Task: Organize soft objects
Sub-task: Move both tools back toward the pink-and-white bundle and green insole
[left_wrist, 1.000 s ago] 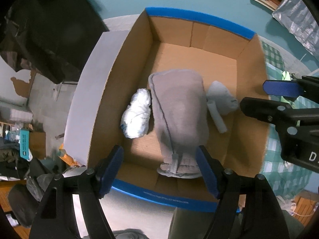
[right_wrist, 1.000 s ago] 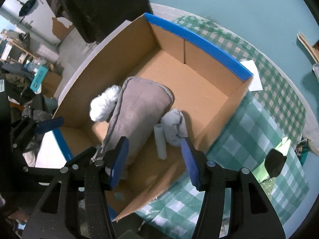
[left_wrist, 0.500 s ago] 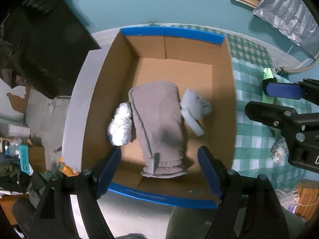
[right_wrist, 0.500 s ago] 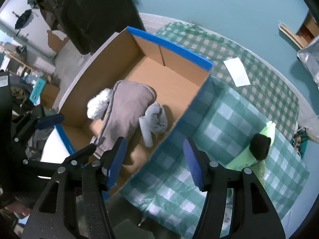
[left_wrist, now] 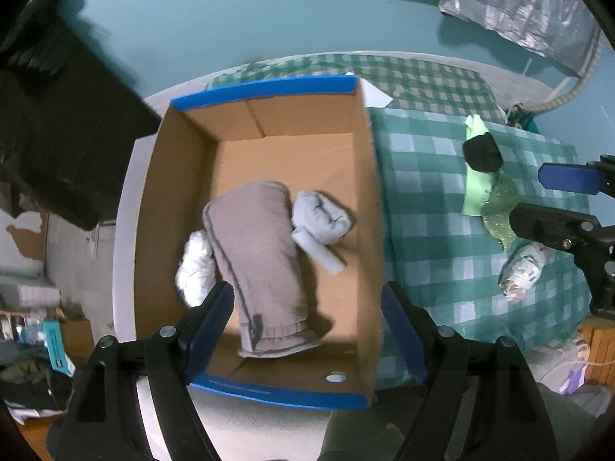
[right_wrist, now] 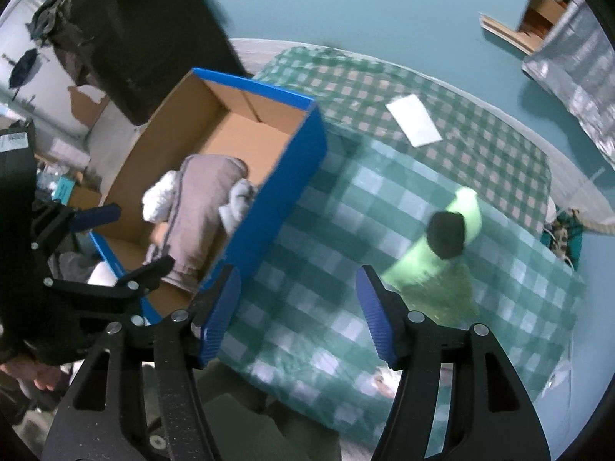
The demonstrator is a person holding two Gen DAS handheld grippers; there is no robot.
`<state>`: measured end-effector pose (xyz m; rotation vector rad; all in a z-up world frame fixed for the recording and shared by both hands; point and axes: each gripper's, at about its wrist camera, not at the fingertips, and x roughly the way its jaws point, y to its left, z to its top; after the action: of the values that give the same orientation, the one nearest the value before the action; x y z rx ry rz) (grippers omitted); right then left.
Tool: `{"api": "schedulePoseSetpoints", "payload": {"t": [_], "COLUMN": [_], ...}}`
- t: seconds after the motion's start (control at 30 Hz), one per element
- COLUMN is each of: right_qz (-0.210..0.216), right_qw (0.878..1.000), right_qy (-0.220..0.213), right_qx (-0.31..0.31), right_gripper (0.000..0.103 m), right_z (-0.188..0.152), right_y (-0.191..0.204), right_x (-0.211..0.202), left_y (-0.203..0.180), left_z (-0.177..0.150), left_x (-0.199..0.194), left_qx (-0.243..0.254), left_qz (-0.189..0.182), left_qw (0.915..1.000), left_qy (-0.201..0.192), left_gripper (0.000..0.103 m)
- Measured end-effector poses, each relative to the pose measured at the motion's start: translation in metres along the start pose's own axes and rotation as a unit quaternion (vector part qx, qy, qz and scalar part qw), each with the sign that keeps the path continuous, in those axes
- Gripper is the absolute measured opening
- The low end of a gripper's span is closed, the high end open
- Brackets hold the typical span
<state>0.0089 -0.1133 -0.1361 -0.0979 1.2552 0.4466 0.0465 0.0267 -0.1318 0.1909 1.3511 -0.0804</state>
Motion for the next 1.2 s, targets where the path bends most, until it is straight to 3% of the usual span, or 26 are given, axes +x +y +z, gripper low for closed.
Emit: {"api": "schedulePoseSetpoints", "payload": {"t": [0.63, 1.2], "right_qz": [-0.039, -0.05], "right_qw": [0.987, 0.964], "right_qy": [0.022, 0.055], "right_qx": [0.153, 0.257], "right_gripper": [0.064, 0.065], "right_z": [-0.081, -0.13], "right_y": [-0.109, -0.153], "right_x": [-0.017, 0.017], "left_y": [-0.083, -0.15], "left_z": [0.016, 0.012], "left_x": [-0.003, 0.038], "left_qx": [0.094, 0.168], "left_qz": [-0.03, -0.042], "left_qw": [0.995, 0.9846], "left_qy": [-0.009, 0.024], "left_gripper": [0.08, 0.08]}}
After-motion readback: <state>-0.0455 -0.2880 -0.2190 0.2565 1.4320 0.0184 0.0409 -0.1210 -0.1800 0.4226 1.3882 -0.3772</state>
